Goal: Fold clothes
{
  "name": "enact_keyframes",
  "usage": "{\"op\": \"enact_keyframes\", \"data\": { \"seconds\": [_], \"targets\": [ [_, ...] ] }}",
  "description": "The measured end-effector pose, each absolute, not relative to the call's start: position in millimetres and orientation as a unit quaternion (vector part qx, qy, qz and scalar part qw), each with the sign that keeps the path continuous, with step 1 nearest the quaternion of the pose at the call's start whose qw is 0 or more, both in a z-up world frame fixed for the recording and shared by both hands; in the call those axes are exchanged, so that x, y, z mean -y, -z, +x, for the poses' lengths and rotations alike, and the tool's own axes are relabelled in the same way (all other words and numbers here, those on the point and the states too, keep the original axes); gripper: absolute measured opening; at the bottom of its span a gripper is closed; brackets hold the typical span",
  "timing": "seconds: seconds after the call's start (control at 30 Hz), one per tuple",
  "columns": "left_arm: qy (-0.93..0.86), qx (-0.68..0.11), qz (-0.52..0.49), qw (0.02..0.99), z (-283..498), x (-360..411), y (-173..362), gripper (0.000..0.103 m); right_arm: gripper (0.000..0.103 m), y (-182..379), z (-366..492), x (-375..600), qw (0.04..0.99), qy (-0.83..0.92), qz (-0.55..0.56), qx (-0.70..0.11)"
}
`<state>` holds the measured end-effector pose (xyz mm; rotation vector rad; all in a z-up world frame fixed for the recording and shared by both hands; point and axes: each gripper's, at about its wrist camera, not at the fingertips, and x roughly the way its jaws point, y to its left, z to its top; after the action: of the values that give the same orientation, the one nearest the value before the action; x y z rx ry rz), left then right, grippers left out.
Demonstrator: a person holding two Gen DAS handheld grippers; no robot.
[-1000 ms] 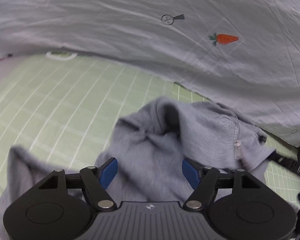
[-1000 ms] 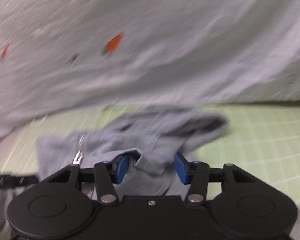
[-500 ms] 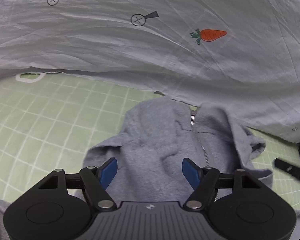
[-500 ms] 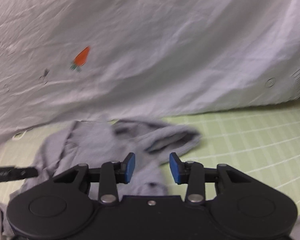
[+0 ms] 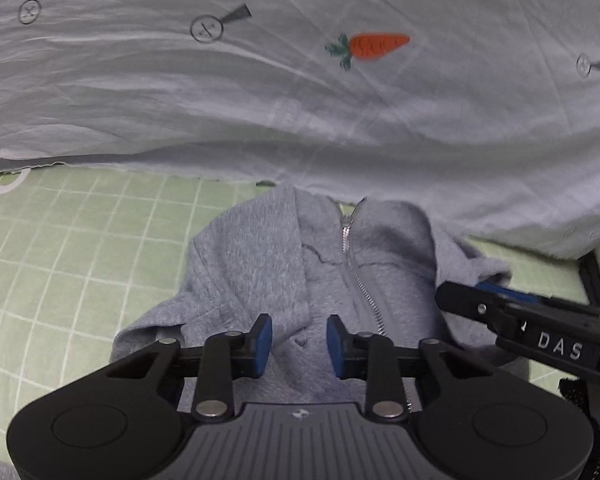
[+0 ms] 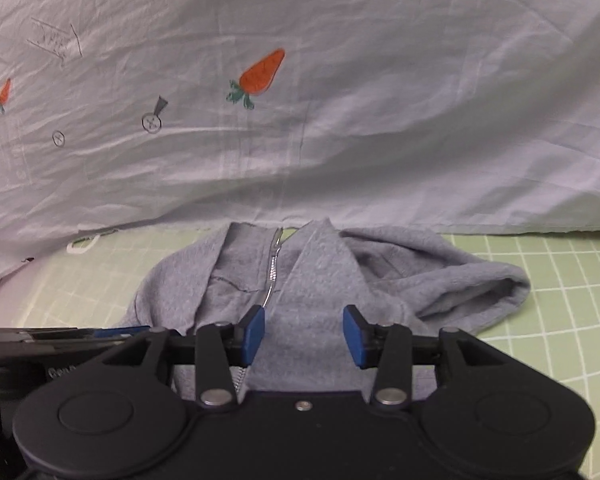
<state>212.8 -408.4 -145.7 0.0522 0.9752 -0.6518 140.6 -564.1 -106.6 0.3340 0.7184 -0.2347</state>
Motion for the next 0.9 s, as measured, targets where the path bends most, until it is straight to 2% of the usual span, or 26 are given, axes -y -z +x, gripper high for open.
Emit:
{"op": "enact_keyframes", "data": {
  "seconds": [0.07,0.1,0.23,0.27,0.33,0.37,0.4,0.47,0.73,0.9],
  "targets": [
    [0.311,-0.469,0.033,0.826,215,411,151,0.042,0.056,109,144,563,0.912,0.12,0.168,-0.354],
    [0.313,-0.473,0.039,0.823,216,413,154,0.043,0.059,110,146,562,0.911,0.121,0.168,-0.357],
    [0.315,-0.472,0.054,0.822,215,413,160,0.045,0.059,117,148,555,0.906,0.122,0.14,-0.38],
    [0.316,-0.472,0.051,0.821,215,412,161,0.045,0.056,119,149,553,0.905,0.122,0.132,-0.386],
    [0.315,-0.473,0.042,0.822,216,407,162,0.042,0.041,121,145,551,0.904,0.121,0.122,-0.392],
    [0.315,-0.473,0.037,0.822,216,405,162,0.036,0.02,121,141,551,0.905,0.122,0.12,-0.39],
    [0.312,-0.474,0.033,0.823,216,403,161,0.032,0.009,120,135,552,0.907,0.128,0.118,-0.385],
    [0.306,-0.474,0.026,0.825,216,397,158,0.005,0.002,117,120,555,0.913,0.15,0.111,-0.364],
    [0.269,-0.454,0.008,0.849,204,358,136,0.003,0.002,101,52,600,0.901,0.247,0.123,-0.336],
    [0.234,-0.455,-0.117,0.851,194,306,121,0.002,0.008,104,31,614,0.893,0.243,0.152,-0.347]
  ]
}}
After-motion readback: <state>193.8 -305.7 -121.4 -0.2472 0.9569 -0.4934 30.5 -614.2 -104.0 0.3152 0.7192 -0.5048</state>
